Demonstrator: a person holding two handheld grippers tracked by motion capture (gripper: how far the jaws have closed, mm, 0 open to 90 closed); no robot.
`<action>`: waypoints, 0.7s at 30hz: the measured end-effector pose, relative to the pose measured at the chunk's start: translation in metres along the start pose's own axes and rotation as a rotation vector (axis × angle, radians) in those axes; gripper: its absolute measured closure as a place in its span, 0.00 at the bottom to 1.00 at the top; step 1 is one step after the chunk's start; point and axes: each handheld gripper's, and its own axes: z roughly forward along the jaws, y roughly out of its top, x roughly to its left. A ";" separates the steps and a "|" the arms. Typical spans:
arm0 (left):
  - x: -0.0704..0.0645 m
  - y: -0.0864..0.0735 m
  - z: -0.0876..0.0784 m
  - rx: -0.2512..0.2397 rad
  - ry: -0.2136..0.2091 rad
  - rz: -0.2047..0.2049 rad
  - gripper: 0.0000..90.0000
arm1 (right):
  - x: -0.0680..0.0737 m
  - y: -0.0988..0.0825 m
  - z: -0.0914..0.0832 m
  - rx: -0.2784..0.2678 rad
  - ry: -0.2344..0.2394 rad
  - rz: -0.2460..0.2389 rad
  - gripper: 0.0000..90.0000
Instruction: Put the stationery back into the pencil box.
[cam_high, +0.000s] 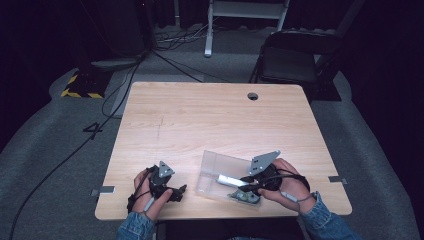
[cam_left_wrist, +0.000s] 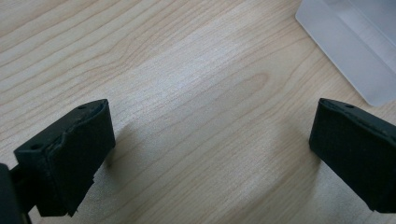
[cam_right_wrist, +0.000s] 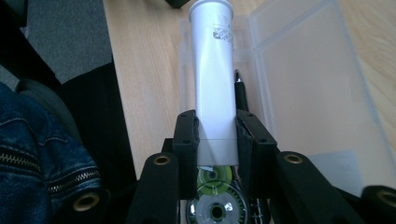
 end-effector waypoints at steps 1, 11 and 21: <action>0.000 0.000 0.000 0.000 0.000 -0.001 0.01 | 0.000 0.000 0.001 0.004 0.001 -0.004 0.79; 0.000 0.000 0.000 0.001 0.002 0.002 0.01 | -0.003 0.004 0.022 0.076 0.000 -0.016 0.79; 0.000 -0.001 -0.001 -0.007 0.004 0.003 0.01 | -0.005 0.008 0.038 0.110 0.024 -0.024 0.79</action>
